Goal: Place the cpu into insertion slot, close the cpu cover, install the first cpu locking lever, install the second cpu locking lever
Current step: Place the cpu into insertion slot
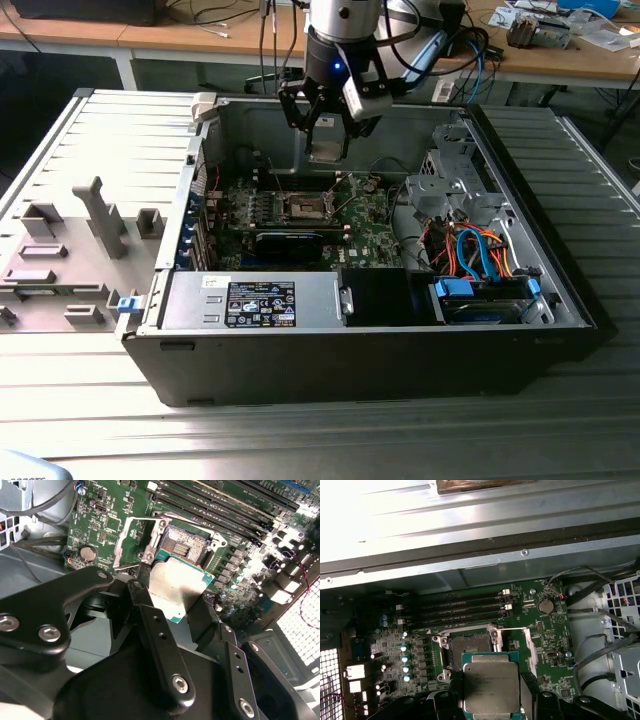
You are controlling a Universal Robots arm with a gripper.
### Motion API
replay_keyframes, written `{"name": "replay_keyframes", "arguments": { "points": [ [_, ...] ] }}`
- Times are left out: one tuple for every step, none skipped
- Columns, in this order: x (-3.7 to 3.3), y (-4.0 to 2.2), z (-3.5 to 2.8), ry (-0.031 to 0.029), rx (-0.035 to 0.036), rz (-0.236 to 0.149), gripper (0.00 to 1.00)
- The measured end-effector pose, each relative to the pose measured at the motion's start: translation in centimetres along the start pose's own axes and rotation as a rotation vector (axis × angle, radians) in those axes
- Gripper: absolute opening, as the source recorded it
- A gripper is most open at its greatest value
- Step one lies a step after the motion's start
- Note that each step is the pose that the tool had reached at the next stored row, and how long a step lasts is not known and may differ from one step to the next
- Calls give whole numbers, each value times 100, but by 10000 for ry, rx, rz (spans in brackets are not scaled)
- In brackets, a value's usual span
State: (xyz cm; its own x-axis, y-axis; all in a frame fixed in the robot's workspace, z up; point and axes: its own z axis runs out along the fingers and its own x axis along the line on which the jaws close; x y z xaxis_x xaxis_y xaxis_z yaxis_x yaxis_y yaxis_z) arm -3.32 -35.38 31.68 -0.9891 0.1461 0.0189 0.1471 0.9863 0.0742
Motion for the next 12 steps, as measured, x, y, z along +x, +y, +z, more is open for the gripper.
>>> {"name": "replay_keyframes", "arguments": {
  "points": [
    [0, 0, 1, -5, 0, 68, 54],
    [0, 0, 2, -9, 0, 117, 54],
    [0, 0, 3, -17, -1, 220, 54],
    [0, 0, 4, -22, -3, 291, 54],
    [0, -1, 5, -28, -3, 374, 54],
    [0, -1, 6, -31, -4, 418, 54],
    [0, -1, 7, -35, -5, 466, 54],
    [0, -1, 7, -41, -7, 551, 54],
    [0, -1, 8, -44, -8, 590, 54],
    [0, -1, 8, -47, -8, 631, 54],
    [0, -1, 9, -50, -10, 669, 54],
    [0, -1, 9, -53, -11, 717, 54]
  ]
}}
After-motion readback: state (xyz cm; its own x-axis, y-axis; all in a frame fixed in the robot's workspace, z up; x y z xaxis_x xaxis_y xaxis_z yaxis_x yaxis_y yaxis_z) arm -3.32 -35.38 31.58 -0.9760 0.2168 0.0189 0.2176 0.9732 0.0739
